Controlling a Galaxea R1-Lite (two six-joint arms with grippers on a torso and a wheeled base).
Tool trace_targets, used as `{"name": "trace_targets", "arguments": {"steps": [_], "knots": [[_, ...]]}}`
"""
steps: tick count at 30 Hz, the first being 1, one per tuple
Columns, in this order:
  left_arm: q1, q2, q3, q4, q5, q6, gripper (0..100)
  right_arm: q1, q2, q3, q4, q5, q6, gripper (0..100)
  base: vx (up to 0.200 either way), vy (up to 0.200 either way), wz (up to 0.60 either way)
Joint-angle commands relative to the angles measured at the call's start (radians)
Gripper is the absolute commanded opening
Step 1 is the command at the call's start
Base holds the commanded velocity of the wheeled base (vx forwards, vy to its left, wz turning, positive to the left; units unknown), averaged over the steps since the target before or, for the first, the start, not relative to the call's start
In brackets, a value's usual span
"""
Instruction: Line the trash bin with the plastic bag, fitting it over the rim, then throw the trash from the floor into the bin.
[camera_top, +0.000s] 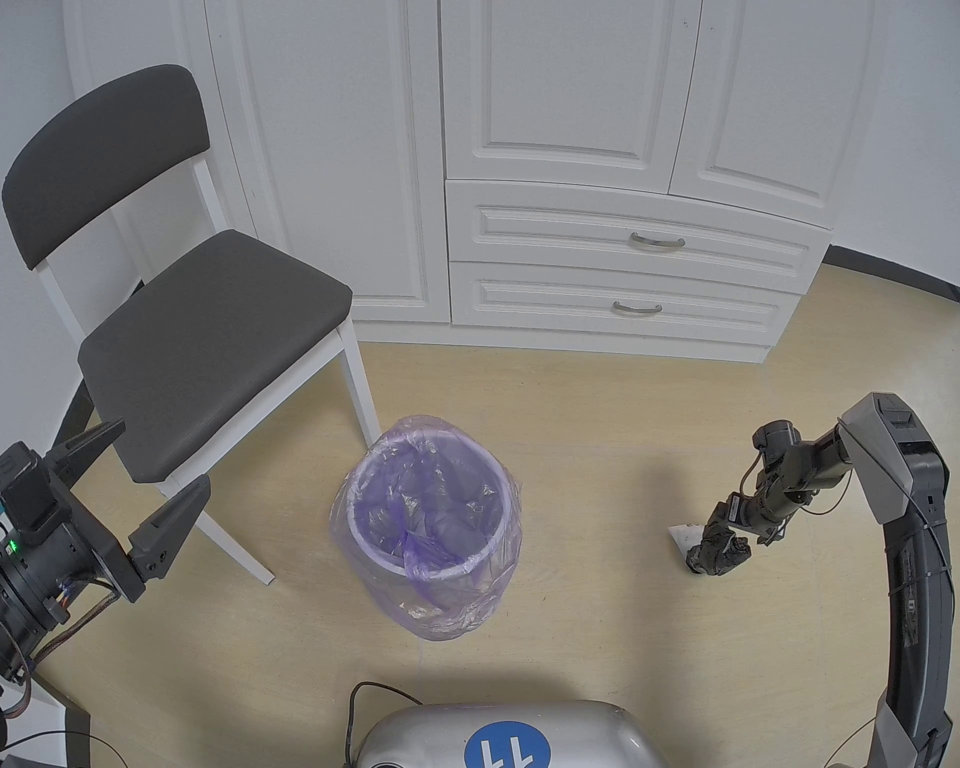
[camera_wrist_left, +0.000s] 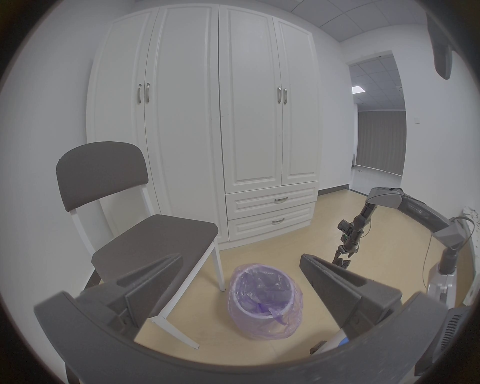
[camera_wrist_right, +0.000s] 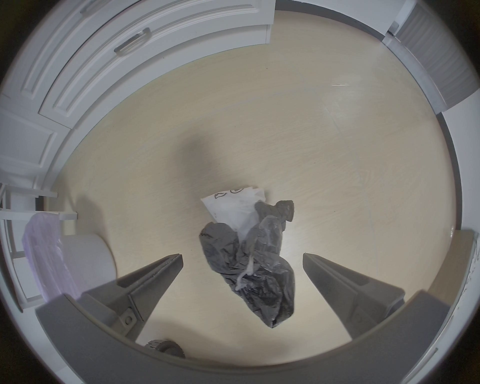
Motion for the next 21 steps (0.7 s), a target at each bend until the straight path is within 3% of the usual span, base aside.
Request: {"name": "trace_targets", "arguments": {"steps": [1, 6, 21], "knots": [[0.000, -0.005, 0.001, -0.001, -0.001, 0.004, 100, 0.012, -0.014, 0.026, -0.001, -0.061, -0.011, 100, 0.000, 0.000, 0.00], [0.000, -0.005, 0.000, -0.002, -0.001, 0.006, 100, 0.031, -0.017, 0.076, -0.111, -0.121, -0.062, 100, 0.000, 0.000, 0.00], [0.000, 0.006, 0.001, -0.002, -0.001, 0.006, 100, 0.029, -0.187, 0.275, -0.360, -0.113, -0.176, 100, 0.000, 0.000, 0.00]]}}
